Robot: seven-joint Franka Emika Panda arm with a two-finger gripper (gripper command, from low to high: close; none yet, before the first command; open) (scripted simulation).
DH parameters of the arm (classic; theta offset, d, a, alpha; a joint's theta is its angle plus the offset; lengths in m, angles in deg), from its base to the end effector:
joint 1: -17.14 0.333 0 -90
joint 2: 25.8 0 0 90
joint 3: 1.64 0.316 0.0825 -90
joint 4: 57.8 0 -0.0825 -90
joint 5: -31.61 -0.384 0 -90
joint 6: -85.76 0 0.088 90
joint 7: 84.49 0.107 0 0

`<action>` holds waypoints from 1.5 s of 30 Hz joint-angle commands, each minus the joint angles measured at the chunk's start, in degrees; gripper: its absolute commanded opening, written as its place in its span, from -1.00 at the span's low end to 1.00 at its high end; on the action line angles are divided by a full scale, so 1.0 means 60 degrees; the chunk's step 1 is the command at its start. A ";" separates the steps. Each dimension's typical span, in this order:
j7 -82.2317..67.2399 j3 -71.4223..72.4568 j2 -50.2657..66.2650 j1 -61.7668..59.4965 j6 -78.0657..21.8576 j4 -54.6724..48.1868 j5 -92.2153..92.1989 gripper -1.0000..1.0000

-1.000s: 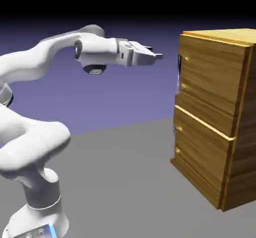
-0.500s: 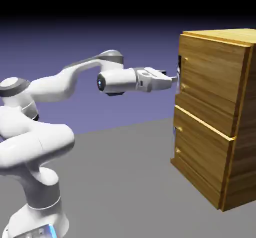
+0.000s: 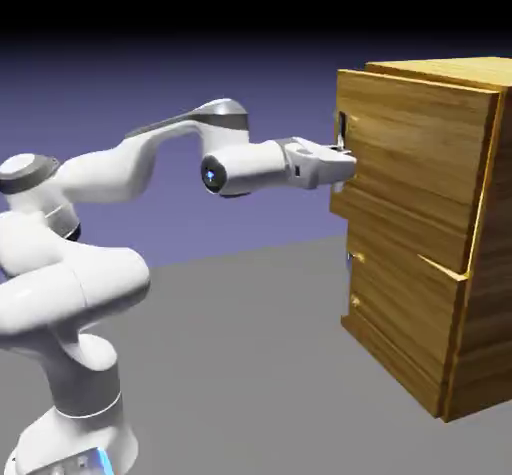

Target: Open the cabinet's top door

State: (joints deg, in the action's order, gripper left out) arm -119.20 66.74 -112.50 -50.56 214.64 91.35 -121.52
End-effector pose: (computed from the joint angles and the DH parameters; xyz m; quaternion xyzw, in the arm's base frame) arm 0.4156 0.0801 0.4792 -0.6773 0.2024 -0.6223 0.3362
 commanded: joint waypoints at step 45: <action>-0.8687 -0.3452 0.8713 -0.7545 -1.5302 -0.1352 1.1917 -1.00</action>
State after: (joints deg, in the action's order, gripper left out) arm -171.36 46.03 -60.22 -95.84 122.78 83.23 -49.96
